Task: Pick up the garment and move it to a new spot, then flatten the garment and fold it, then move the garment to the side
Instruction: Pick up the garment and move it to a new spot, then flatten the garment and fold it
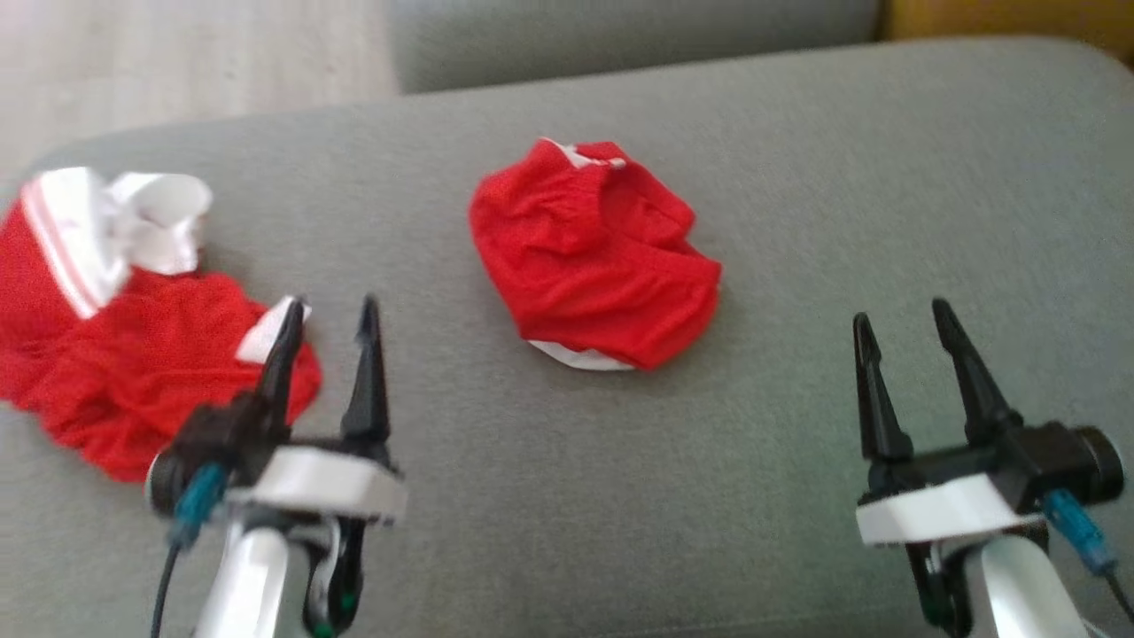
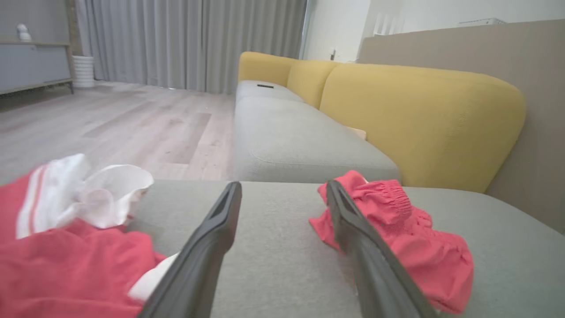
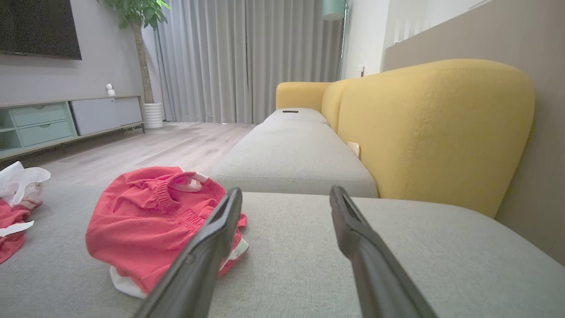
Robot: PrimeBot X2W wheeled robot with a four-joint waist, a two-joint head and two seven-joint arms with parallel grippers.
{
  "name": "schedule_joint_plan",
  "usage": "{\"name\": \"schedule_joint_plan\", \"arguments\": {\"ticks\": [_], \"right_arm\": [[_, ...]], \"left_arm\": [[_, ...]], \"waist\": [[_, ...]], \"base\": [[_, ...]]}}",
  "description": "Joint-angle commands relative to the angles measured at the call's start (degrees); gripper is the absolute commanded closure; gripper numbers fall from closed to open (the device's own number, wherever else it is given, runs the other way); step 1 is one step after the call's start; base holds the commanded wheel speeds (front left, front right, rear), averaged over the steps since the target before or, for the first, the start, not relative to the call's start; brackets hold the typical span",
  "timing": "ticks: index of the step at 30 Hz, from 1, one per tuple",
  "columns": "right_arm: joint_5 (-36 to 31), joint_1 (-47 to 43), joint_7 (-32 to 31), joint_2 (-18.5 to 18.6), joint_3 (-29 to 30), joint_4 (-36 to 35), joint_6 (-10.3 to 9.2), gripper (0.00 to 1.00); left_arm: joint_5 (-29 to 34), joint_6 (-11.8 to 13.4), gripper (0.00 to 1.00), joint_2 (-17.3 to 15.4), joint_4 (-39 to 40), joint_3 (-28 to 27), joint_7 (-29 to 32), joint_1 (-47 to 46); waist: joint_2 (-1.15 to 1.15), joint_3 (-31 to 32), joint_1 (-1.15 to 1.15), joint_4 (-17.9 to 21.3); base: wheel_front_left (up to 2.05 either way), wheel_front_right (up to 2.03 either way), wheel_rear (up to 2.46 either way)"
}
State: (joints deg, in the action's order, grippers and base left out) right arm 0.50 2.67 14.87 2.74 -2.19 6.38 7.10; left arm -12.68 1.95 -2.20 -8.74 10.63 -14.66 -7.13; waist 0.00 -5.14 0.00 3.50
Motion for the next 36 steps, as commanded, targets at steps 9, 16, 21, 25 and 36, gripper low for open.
{"name": "schedule_joint_plan", "arguments": {"ticks": [9,16,21,25,36], "right_arm": [[0.58,-3.13,0.13,0.14,-0.76,-0.25,0.39,0.0],[1.74,-5.68,0.13,0.14,-1.45,1.18,0.39,0.0],[2.15,-6.94,0.13,0.14,-1.42,1.59,0.39,0.0],[2.3,-7.36,0.13,0.14,-1.68,1.97,0.39,0.0],[2.24,-7.67,0.13,0.14,-1.94,2.45,0.39,0.0]], "left_arm": [[9.04,-0.54,0.0,-1.17,7.29,-5.87,-0.33,8.07],[9.71,-1.44,0.0,-1.04,7.83,-7.56,-0.33,13.26],[10.1,-2.1,0.0,-0.9,8.19,-7.05,-0.33,14.72],[10.76,-2.14,0.0,-0.82,8.18,-6.07,-0.34,14.84],[11.61,-1.75,0.0,-0.76,8.25,-5.14,-0.34,14.97]], "waist": [[0.0,5.53,0.0,-5.68],[0.0,7.73,0.0,-6.92],[0.0,8.67,0.0,-7.44],[0.0,9.16,0.0,-7.6],[0.0,9.77,0.0,-7.6]], "base": [[0.0,0.0,0.0],[0.0,0.0,0.0],[0.0,0.0,0.0],[0.0,0.0,0.0],[0.0,0.0,0.0]]}}
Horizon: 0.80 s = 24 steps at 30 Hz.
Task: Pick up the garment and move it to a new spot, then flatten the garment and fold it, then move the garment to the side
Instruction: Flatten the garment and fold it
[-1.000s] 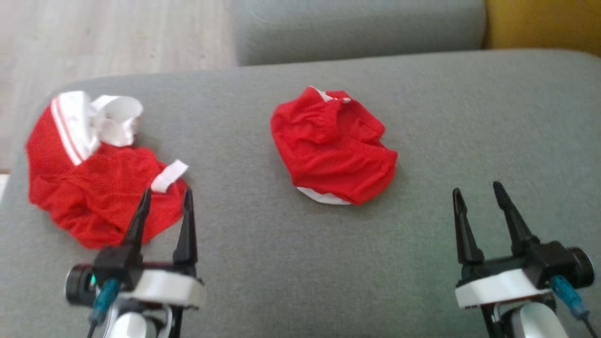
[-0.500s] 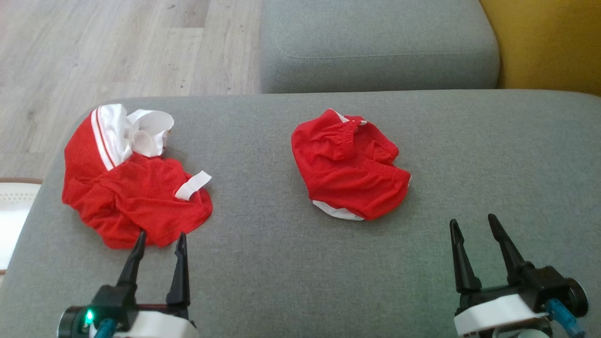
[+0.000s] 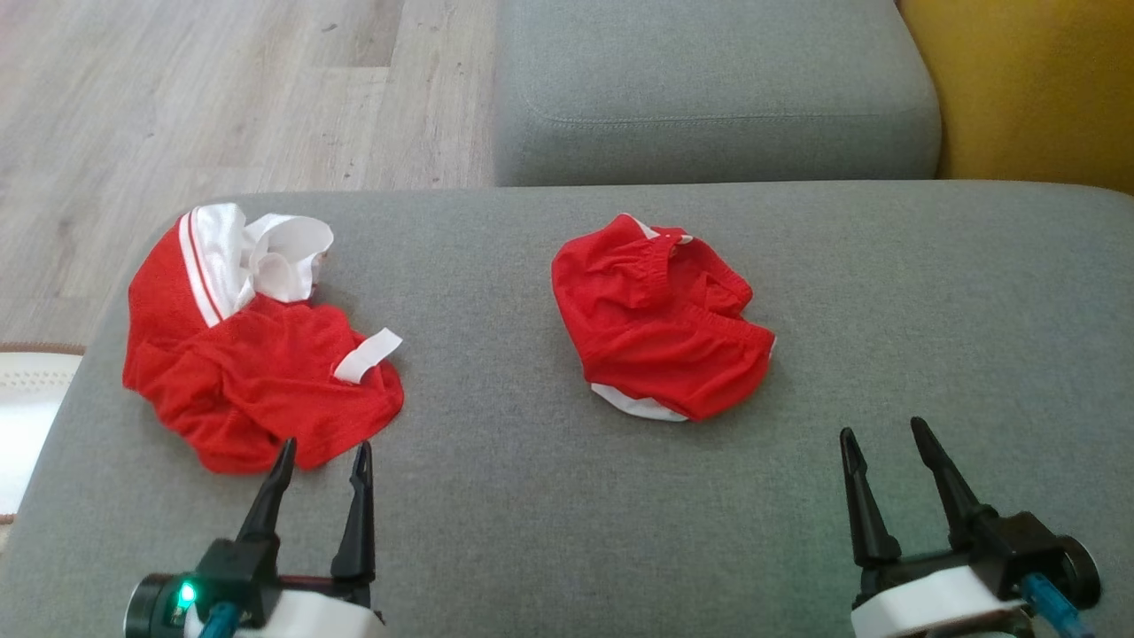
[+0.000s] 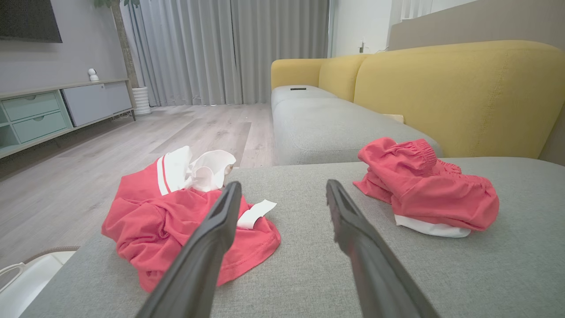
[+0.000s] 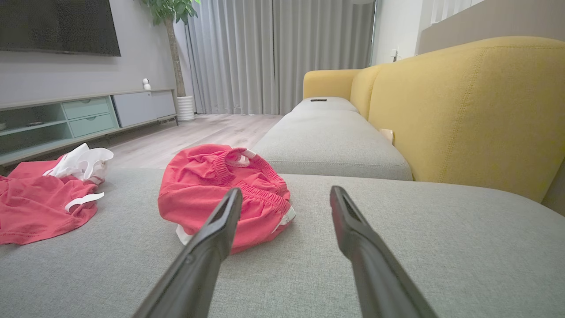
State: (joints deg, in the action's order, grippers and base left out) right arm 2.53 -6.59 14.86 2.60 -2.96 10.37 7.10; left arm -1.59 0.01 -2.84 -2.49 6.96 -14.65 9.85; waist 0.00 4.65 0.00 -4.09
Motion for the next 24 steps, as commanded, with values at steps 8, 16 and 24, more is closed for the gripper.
{"name": "schedule_joint_plan", "arguments": {"ticks": [8,16,24], "right_arm": [[0.15,1.55,0.14,0.28,-1.1,-1.42,0.39,0.0],[0.25,1.64,0.14,0.28,-1.24,-1.39,0.39,0.0],[0.34,1.74,0.14,0.28,-1.26,-1.23,0.39,0.0]], "left_arm": [[1.13,0.35,0.0,-0.16,1.97,-1.36,-0.35,-2.18],[1.66,0.41,0.0,-0.68,1.67,-0.7,-0.35,-2.35],[1.63,0.68,0.0,-1.09,1.47,0.02,-0.35,-2.54]], "waist": [[0.0,0.05,0.0,-0.24],[0.0,0.0,0.0,-0.36],[0.0,0.03,0.0,-0.4]], "base": [[0.0,0.0,0.0],[0.0,0.0,0.0],[0.0,0.0,0.0]]}}
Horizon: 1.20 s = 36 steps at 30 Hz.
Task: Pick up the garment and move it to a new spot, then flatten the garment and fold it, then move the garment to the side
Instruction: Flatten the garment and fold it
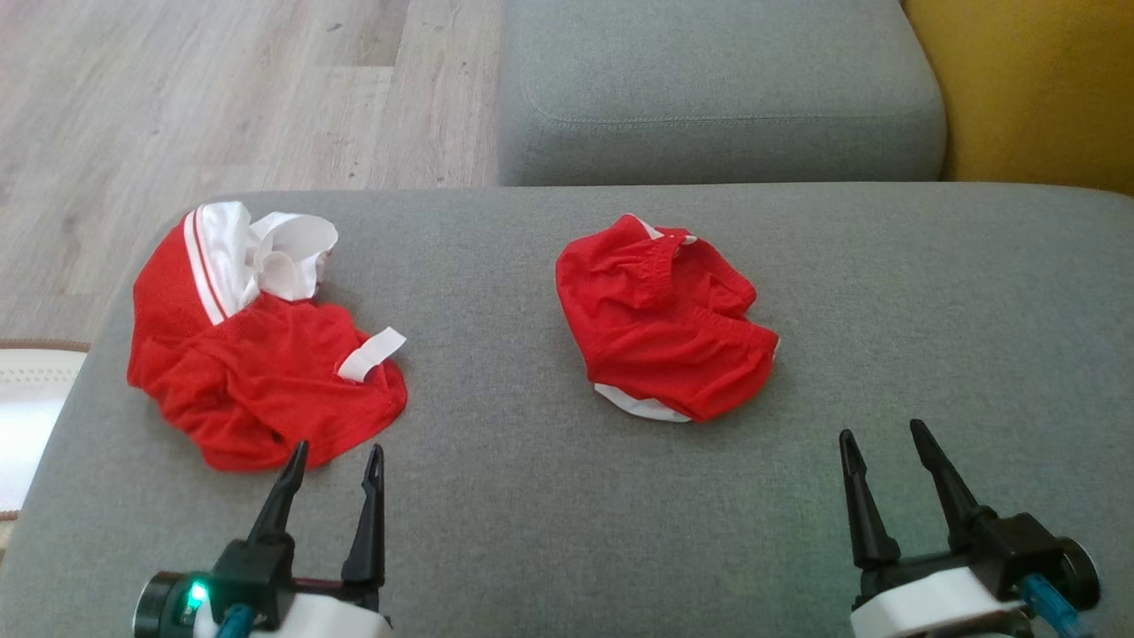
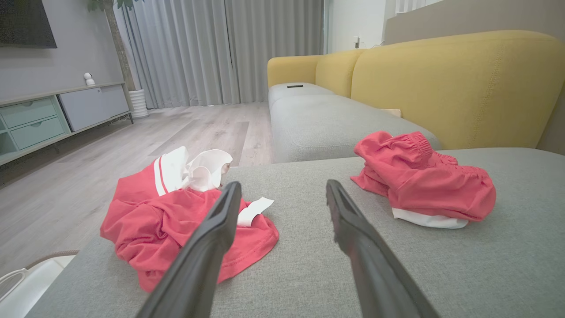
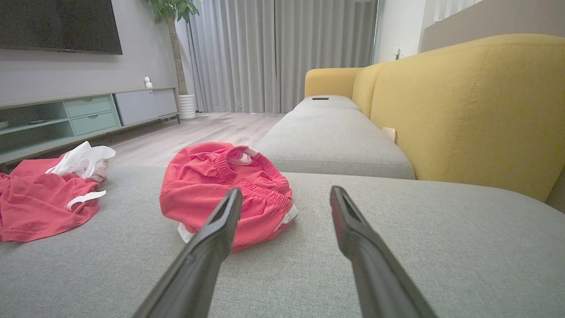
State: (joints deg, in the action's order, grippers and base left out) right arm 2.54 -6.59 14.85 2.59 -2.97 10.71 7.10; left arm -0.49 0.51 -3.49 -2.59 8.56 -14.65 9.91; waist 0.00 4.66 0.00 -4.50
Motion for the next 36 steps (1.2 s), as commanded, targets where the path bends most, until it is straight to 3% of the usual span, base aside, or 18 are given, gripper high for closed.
{"name": "schedule_joint_plan", "arguments": {"ticks": [1,24,36], "right_arm": [[0.32,1.74,0.15,0.29,-1.25,-1.56,0.39,0.0],[0.19,2.24,0.15,0.29,-1.25,-1.41,0.39,0.0],[0.48,3.95,0.15,0.29,-3.93,-2.11,0.39,0.0]], "left_arm": [[0.51,0.23,0.0,-0.46,1.56,-1.53,-0.35,-2.6],[-0.09,0.63,0.0,-1.25,0.21,0.04,-0.35,-3.69],[1.28,-5.04,0.0,-0.38,-9.19,8.35,-0.35,-17.94]], "waist": [[0.0,0.04,0.0,0.01],[0.0,-1.01,0.0,0.32],[0.0,-6.27,0.0,5.67]], "base": [[0.0,0.0,0.0],[0.0,0.0,0.0],[0.0,0.0,0.0]]}}
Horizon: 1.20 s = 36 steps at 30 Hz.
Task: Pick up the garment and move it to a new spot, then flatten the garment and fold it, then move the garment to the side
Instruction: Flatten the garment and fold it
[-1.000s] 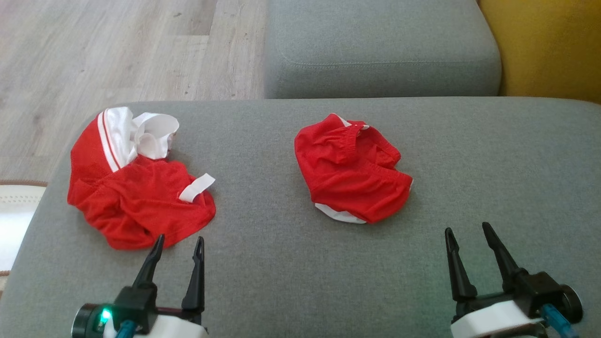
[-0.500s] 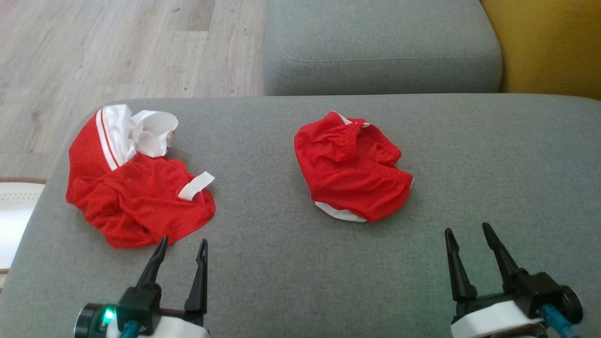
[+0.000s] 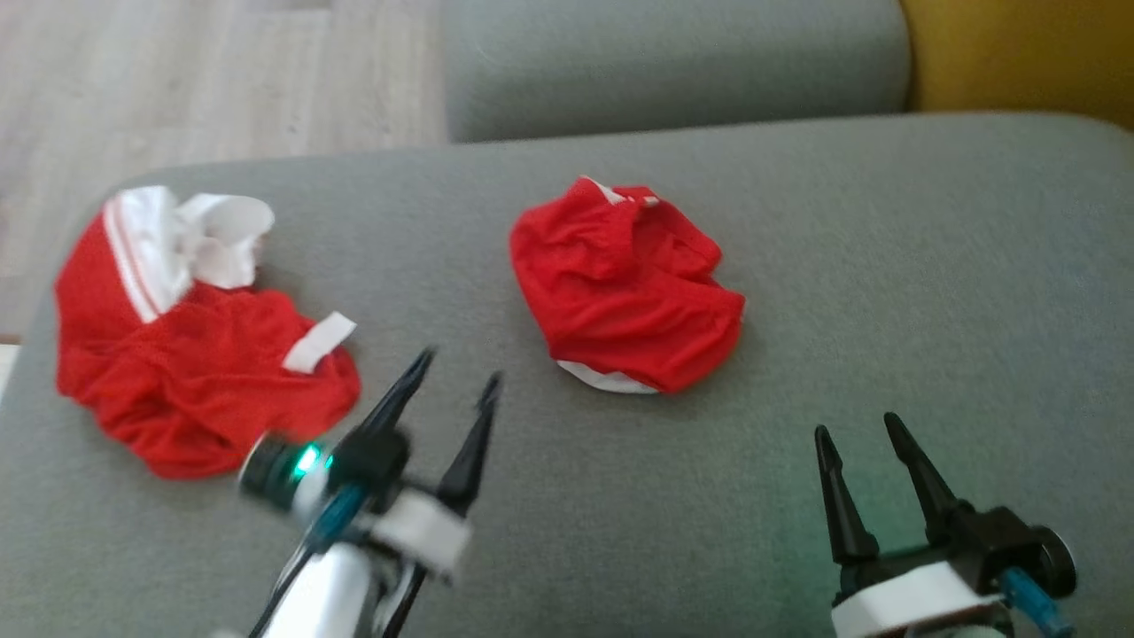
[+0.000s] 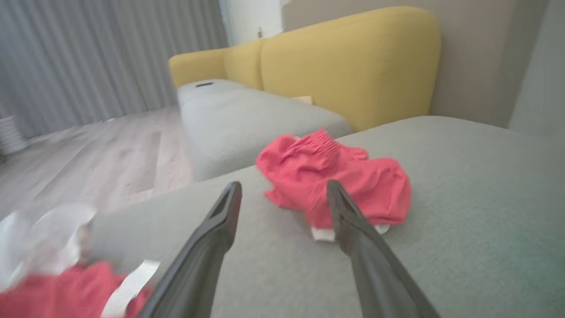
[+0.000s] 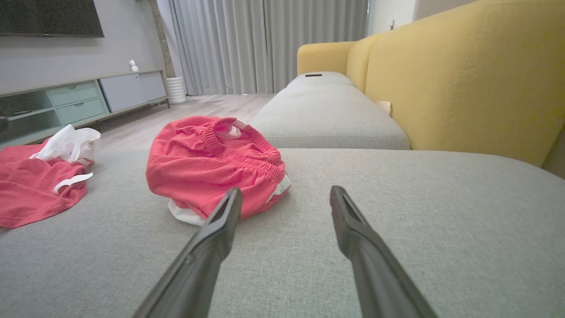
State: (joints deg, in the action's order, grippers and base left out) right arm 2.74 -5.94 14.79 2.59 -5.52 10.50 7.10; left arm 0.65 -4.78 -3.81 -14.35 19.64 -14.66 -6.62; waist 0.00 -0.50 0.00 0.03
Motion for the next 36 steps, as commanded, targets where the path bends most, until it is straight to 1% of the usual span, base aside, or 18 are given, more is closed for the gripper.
{"name": "schedule_joint_plan", "arguments": {"ticks": [1,2,3,6,8,11,16,19,23,26,32,33,34,35,36], "right_arm": [[0.53,3.67,0.21,0.29,-1.59,-2.2,0.39,0.0],[0.82,4.16,0.21,0.29,-1.66,-2.57,0.39,0.0],[0.83,5.08,0.21,0.29,-1.95,-3.18,0.39,0.0],[0.78,6.53,0.21,0.29,-2.59,-3.71,0.39,0.0],[0.59,7.52,0.21,0.29,-3.01,-3.88,0.39,0.0],[0.54,8.96,0.21,0.29,-3.48,-4.17,0.39,0.0],[0.79,10.5,0.21,0.29,-3.43,-4.38,0.39,0.0],[0.88,11.16,0.21,0.29,-3.87,-4.33,0.39,0.0],[0.95,12.12,0.21,0.29,-4.6,-4.28,0.39,0.0],[1.12,12.78,0.21,0.29,-5.15,-4.22,0.39,0.0],[1.52,13.49,0.21,0.29,-5.64,-4.01,0.39,0.0],[1.59,13.54,0.21,0.29,-5.58,-3.97,0.39,0.0],[1.71,13.56,0.21,0.29,-5.5,-3.95,0.39,0.0],[1.8,13.57,0.21,0.29,-5.47,-3.94,0.39,0.0],[1.89,13.58,0.21,0.29,-5.47,-3.95,0.39,0.0]], "left_arm": [[0.38,-0.18,0.0,0.05,1.57,-1.48,-0.34,-3.54],[0.64,-0.59,0.0,0.17,0.65,-0.16,-0.34,-5.92],[0.83,-1.3,0.0,0.42,-2.31,2.58,-0.34,-10.8],[1.1,-1.9,0.0,0.73,-7.51,6.76,-0.08,-18.87],[0.93,-2.13,0.0,0.85,-10.83,9.76,1.45,-24.19],[-1.95,-2.34,0.0,0.9,-14.06,15.79,5.55,-31.34],[-7.98,-2.33,0.0,0.91,-16.25,25.67,11.57,-40.55],[-11.25,-1.63,0.0,0.92,-17.12,30.88,14.73,-44.57],[-14.52,-0.03,0.0,0.92,-19.0,36.53,17.73,-49.04],[-16.27,1.22,0.0,0.92,-21.16,39.85,19.18,-52.04],[-19.8,2.3,0.0,0.92,-26.44,45.02,24.54,-55.42],[-20.33,2.25,0.38,0.92,-27.22,45.75,25.52,-55.71],[-20.85,2.23,0.87,0.92,-27.87,46.34,26.2,-55.96],[-21.31,2.12,1.0,0.92,-28.52,46.94,26.86,-56.17],[-21.79,2.06,1.0,0.92,-29.06,47.4,27.18,-56.35]], "waist": [[0.0,-2.32,0.0,1.87],[0.0,-3.47,0.0,2.49],[0.0,-5.41,0.0,3.68],[0.0,-8.4,0.0,5.56],[0.0,-10.32,0.0,6.62],[0.0,-12.99,0.0,7.93],[0.0,-16.33,0.0,9.22],[0.0,-17.7,0.0,9.91],[0.0,-19.15,0.0,10.9],[0.0,-19.93,0.0,11.69],[0.0,-20.72,0.0,12.68],[0.0,-20.71,0.0,12.74],[0.0,-20.63,0.0,12.8],[0.0,-20.52,0.0,12.88],[0.0,-20.33,0.0,12.97]], "base": [[0.0,0.0,0.0],[0.0,0.0,0.0],[0.0,0.0,0.0],[0.0,0.0,0.0],[0.0,0.0,0.0],[0.0,0.0,0.0],[0.0,0.0,0.0],[0.0,0.0,0.0],[0.0,0.0,0.0],[0.0,0.0,0.0],[0.0,0.0,0.0],[0.0,0.0,0.0],[0.0,0.0,0.0],[0.0,0.0,0.0],[0.0,0.0,0.0]]}}
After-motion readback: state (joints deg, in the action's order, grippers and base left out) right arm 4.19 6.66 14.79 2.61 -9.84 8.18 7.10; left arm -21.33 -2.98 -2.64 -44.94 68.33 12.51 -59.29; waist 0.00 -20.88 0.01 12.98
